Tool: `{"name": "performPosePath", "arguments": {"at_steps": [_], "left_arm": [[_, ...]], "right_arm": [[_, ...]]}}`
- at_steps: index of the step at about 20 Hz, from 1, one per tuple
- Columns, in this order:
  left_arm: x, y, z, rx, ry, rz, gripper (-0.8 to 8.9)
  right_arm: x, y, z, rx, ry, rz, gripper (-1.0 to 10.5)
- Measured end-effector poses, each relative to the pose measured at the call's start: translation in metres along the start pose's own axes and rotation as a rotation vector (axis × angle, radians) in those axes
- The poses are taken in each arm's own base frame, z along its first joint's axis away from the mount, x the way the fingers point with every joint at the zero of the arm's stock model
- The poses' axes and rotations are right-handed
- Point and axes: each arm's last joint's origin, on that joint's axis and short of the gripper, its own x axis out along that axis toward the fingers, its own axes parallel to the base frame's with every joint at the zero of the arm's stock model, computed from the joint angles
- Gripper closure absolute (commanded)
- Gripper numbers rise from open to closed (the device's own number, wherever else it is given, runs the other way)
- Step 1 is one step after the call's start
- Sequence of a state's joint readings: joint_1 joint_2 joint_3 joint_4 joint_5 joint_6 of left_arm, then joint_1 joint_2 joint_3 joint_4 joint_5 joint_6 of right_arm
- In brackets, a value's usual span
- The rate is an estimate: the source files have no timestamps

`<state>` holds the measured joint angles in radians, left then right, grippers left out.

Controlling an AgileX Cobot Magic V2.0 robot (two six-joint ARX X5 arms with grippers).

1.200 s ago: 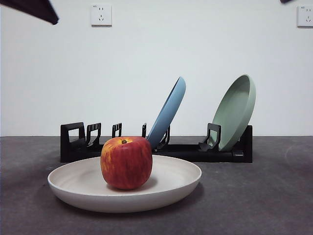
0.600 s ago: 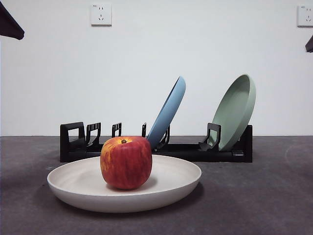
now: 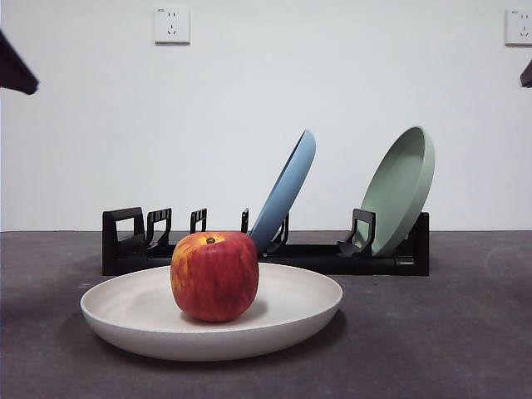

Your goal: Take the yellow plate from the plate rack,put the plate on the table,take the apple from the table,put the apple in the plate

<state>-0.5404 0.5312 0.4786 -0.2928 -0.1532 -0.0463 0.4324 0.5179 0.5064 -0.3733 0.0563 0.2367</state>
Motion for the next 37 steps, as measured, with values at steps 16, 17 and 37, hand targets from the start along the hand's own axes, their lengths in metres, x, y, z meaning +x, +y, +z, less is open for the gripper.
{"name": "performPosePath", "arguments": {"at_steps": [16, 17, 37], "left_arm": [[-0.002, 0.042, -0.091, -0.062, -0.197, 0.325, 8.16], [-0.001, 0.043, -0.095, -0.065, -0.193, 0.333, 8.16], [-0.003, 0.045, -0.108, -0.07, -0.16, 0.327, 8.15]], "right_arm": [[0.0, 0.0, 0.0, 0.0, 0.0, 0.0, 9.5], [0.0, 0.0, 0.0, 0.0, 0.0, 0.0, 9.5], [0.0, 0.0, 0.0, 0.0, 0.004, -0.001, 9.5]]}}
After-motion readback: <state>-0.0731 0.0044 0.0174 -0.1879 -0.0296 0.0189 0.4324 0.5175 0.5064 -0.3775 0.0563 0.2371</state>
